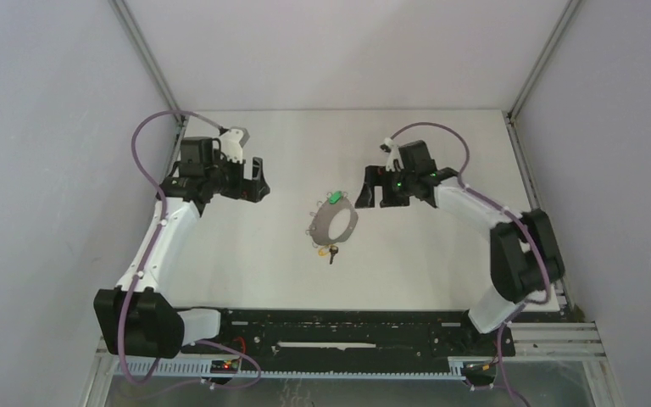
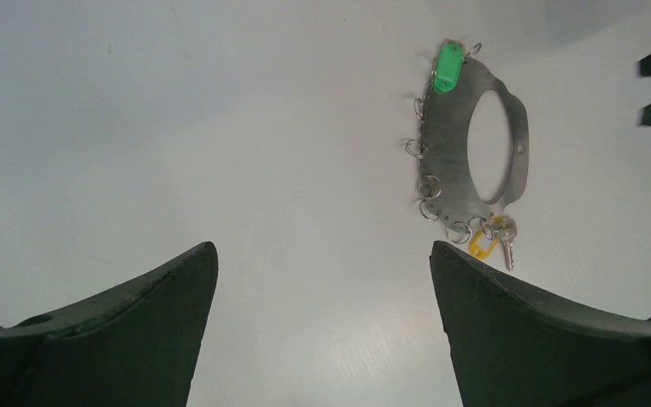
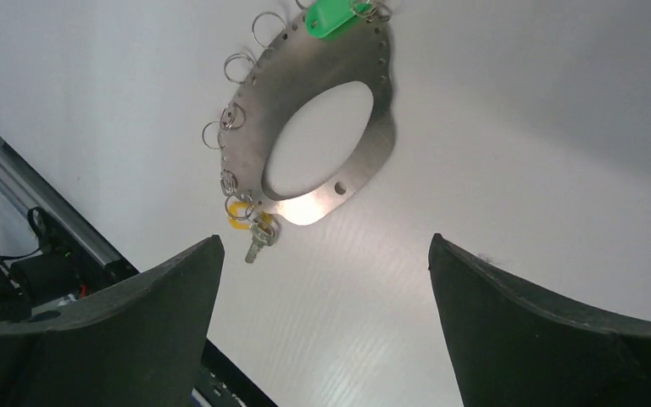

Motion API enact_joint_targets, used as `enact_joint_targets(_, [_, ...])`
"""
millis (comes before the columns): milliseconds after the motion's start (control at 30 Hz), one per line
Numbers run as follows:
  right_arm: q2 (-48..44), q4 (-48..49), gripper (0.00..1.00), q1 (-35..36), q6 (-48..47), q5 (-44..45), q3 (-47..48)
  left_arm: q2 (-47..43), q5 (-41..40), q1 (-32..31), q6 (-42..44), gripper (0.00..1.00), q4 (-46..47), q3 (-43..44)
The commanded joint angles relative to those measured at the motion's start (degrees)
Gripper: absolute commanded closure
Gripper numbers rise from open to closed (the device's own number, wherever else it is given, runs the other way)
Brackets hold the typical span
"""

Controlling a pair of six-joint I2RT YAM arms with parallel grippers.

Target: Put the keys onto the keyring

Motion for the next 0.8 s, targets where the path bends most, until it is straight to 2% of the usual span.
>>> enact_joint_targets(0, [-13.12,8.19,0.0,-2.02,-1.37,10.17,-8.37,1.44,1.05,0.3,1.87,0.0,5.68,-3.58])
enact_joint_targets(133, [-24.52,14.04,0.0,-7.63,-1.58,17.27,-18.97,2.2,0.46,0.28,4.81,0.0,12.75,-8.57])
enact_joint_targets(233, [-33.58,19.33,0.0,-11.47,-0.87,33.2,-27.25,-0.37,-0.23,0.35,6.57,0.0,25.21,-16.2])
enact_joint_targets(367, [-42.14,35.57,0.0,-15.28,-10.58,45.84,-39.41,-3.48,-4.98,0.3,5.29,0.0,41.78,-24.4])
enact_joint_targets(433, [-42.31,40.7,0.0,-16.66,-12.98,47.92,-43.05,-3.97,-6.68,0.68,3.89,0.0,49.31,-28.35])
enact_joint_targets(533, [-41.51,48.45,0.0,-18.25,-11.02,47.65,-47.49,-3.45,-8.18,2.75,-0.62,0.0,63.32,-34.73])
enact_joint_targets(767, [-31.19,66.82,0.0,-19.84,-12.85,47.17,-52.68,-2.49,-11.57,7.98,-5.16,0.0,67.14,-34.99])
